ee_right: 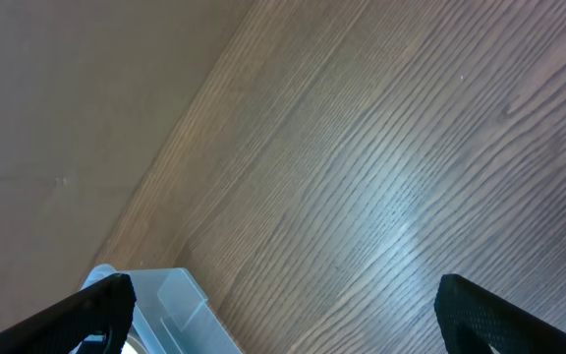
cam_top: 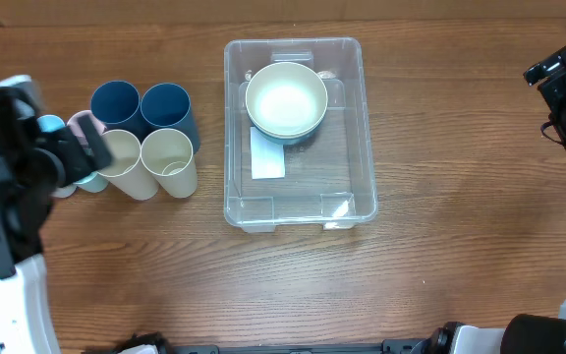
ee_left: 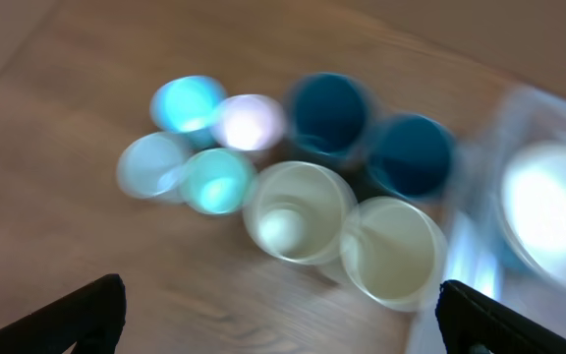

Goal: Pack container
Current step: 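Grasp the white cup at the front left with the left gripper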

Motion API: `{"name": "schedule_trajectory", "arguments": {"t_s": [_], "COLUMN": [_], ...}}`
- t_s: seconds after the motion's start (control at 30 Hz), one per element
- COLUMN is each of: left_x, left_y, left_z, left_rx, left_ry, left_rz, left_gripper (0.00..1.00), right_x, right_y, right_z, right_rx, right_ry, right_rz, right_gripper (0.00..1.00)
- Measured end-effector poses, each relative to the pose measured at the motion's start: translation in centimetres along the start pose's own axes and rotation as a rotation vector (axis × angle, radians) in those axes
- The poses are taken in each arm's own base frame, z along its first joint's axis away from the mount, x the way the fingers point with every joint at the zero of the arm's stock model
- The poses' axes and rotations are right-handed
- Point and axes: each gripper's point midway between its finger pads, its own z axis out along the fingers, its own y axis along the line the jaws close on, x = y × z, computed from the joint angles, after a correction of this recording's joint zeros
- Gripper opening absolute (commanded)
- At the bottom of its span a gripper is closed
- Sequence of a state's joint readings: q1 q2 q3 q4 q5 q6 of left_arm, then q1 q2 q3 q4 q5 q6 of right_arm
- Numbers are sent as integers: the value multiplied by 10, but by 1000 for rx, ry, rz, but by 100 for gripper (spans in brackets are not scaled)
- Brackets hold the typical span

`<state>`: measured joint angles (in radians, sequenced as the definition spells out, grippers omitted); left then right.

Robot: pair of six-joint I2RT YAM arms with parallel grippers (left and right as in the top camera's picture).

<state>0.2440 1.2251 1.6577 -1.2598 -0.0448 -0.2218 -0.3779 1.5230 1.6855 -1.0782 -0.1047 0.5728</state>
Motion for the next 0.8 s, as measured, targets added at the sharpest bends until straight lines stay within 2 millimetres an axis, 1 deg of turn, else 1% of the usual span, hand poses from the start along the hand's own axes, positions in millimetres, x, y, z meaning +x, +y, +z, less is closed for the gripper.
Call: {"name": "schedule_trajectory", "arguments": {"t_s": [0.03, 0.13, 0.17, 0.2, 0.23, 0.3, 0.37, 0.43, 0.5, 0.53, 0.57, 0.63, 0.7, 0.77, 0.8], "left_x": [-3, -11, -11, -10, -8, -3, 2, 10, 14, 15, 14, 11, -1, -1, 0], "left_y": [13, 62, 83, 94, 111, 133, 152, 165, 172, 173, 176, 179, 184, 189, 190], "left_z": [6, 25, 32, 38, 47, 65, 89, 117, 137, 144, 157, 170, 187, 210, 216], "left_rx": [-36, -138, -171, -189, -206, -221, -224, -209, -200, -195, -185, -174, -154, -135, -128], "left_ry": [7, 25, 40, 55, 81, 125, 177, 238, 273, 279, 282, 275, 229, 229, 235], "left_rz": [-57, -231, -302, -338, -397, -471, -532, -579, -608, -614, -621, -622, -610, -583, -567], "left_gripper": [100, 100, 100, 100, 100, 100, 100, 100, 100, 100, 100, 100, 100, 99, 98], "right_x": [0, 0, 0, 0, 0, 0, 0, 0, 0, 0, 0, 0, 0, 0, 0], "right_y": [0, 0, 0, 0, 0, 0, 0, 0, 0, 0, 0, 0, 0, 0, 0], "right_z": [0, 0, 0, 0, 0, 0, 0, 0, 0, 0, 0, 0, 0, 0, 0], "right_rx": [0, 0, 0, 0, 0, 0, 0, 0, 0, 0, 0, 0, 0, 0, 0], "right_ry": [0, 0, 1, 0, 1, 1, 0, 1, 1, 1, 1, 0, 1, 0, -1], "right_rz": [0, 0, 0, 0, 0, 0, 0, 0, 0, 0, 0, 0, 0, 0, 0], "right_gripper": [100, 100, 100, 100, 100, 100, 100, 100, 100, 100, 100, 100, 100, 100, 100]}}
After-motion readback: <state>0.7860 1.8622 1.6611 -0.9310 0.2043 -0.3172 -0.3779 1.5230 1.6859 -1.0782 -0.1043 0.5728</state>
